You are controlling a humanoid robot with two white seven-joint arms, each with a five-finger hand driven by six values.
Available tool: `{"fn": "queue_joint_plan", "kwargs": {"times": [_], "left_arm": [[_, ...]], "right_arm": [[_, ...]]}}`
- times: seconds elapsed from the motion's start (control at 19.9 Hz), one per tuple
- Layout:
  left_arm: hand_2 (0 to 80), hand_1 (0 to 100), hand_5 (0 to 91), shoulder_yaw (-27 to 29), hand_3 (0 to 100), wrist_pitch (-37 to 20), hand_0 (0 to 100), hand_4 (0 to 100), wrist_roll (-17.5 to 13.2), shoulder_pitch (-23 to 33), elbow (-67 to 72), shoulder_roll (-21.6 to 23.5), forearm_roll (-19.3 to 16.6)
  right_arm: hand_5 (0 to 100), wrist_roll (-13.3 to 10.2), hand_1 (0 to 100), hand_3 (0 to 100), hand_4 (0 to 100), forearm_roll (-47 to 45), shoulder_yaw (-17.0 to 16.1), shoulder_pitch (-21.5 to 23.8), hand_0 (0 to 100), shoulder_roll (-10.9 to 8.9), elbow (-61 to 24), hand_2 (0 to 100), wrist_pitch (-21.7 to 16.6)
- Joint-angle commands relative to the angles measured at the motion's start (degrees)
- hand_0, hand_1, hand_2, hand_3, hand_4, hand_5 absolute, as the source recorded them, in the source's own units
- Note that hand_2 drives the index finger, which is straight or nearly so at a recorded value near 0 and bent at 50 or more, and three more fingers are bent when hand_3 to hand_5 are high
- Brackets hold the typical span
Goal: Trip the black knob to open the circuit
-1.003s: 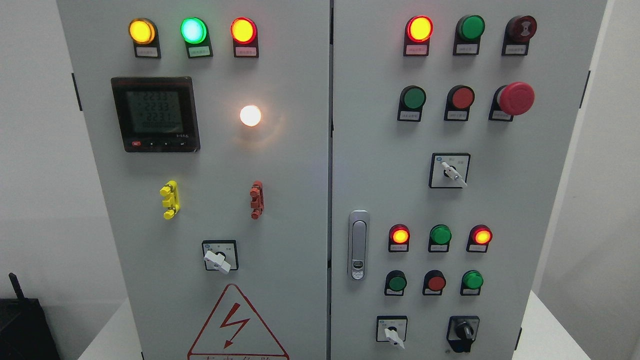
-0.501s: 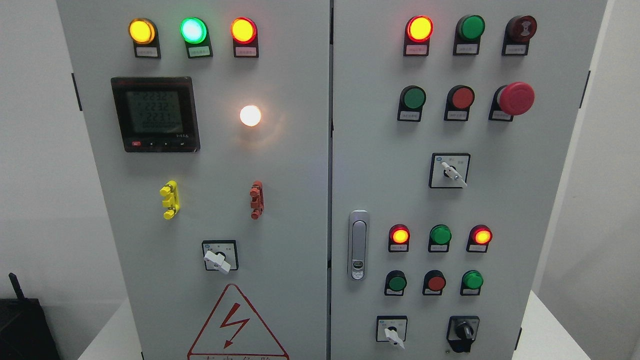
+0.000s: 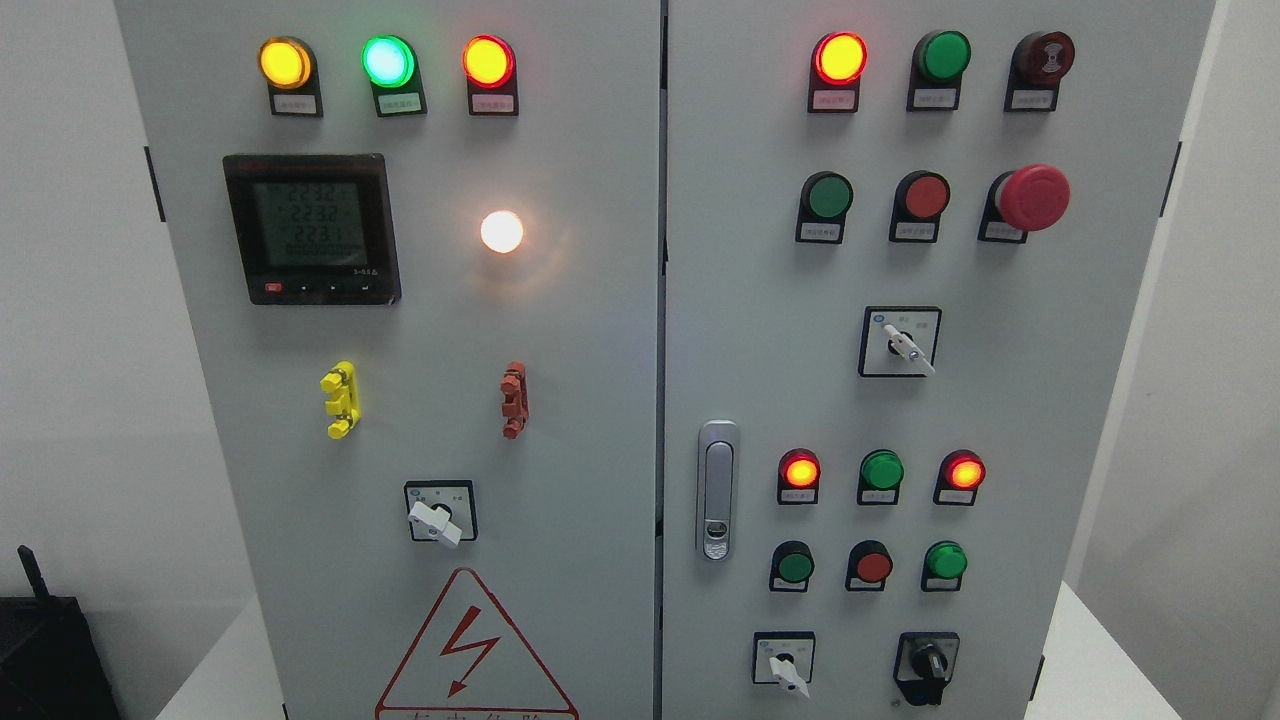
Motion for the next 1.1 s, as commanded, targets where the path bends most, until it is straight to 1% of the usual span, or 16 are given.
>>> {"fn": "queue_joint_plan", "kwargs": {"times": [0.0,0.1,0.2,0.3,0.35,0.5,0.65,0.75,1.05], "left_arm": [[0.0,39,0.0,0.01,0,-0.03,12,0,0.0,0.0,-1.43,0.0,0.0],[0.0,39,0.0,0.01,0,-0.03,12,0,0.0,0.0,-1.43,0.0,0.0],[0.0,39,0.0,0.01,0,-0.03,12,0,0.0,0.0,-1.43,0.0,0.0],[0.0,39,0.0,0.01,0,-0.03,12,0,0.0,0.0,-1.43,0.0,0.0],[0.0,39,0.0,0.01,0,-0.03,12,0,0.0,0.0,-1.52,0.0,0.0],[0.0,39,0.0,0.01,0,-0.03,12,0,0.0,0.0,-1.43,0.0,0.0],[0.0,39,0.0,0.01,0,-0.03,12,0,0.0,0.0,-1.43,0.0,0.0],[0.0,39,0.0,0.01,0,-0.03,12,0,0.0,0.0,-1.43,0.0,0.0],[0.0,39,0.0,0.01,0,-0.03,12,0,0.0,0.0,-1.43,0.0,0.0]], "right_arm": [[0,-0.88,3,0,0,-0.46,-0.02,0.32,0,-1.07,-21.05,0,-0.37],[0,-1.23,3,0,0,-3.17,-0.03,-0.11,0,-1.24,-24.21,0,-0.37],[0,-2.46,2,0,0,-5.12,0.15,-1.52,0,-1.42,-26.68,0,-0.46],[0,-3.69,1,0,0,-5.74,-0.11,-2.48,0,-2.47,-28.61,0,-0.89],[0,-4.13,1,0,0,-6.09,-0.2,-3.01,0,-2.82,-29.32,0,-1.59],[0,-4.66,0,0,0,-6.97,-0.2,-4.16,0,-2.92,-31.07,0,-4.75],[0,-5.89,0,0,0,-6.97,-0.2,-4.42,0,-2.92,-34.67,0,-6.52],[0,-5.89,0,0,0,-6.97,-0.11,-4.34,0,-2.92,-38.36,0,-7.31],[0,-5.89,0,2,0,-6.97,-0.55,-3.72,0,-2.83,-49.78,0,-7.31]]}}
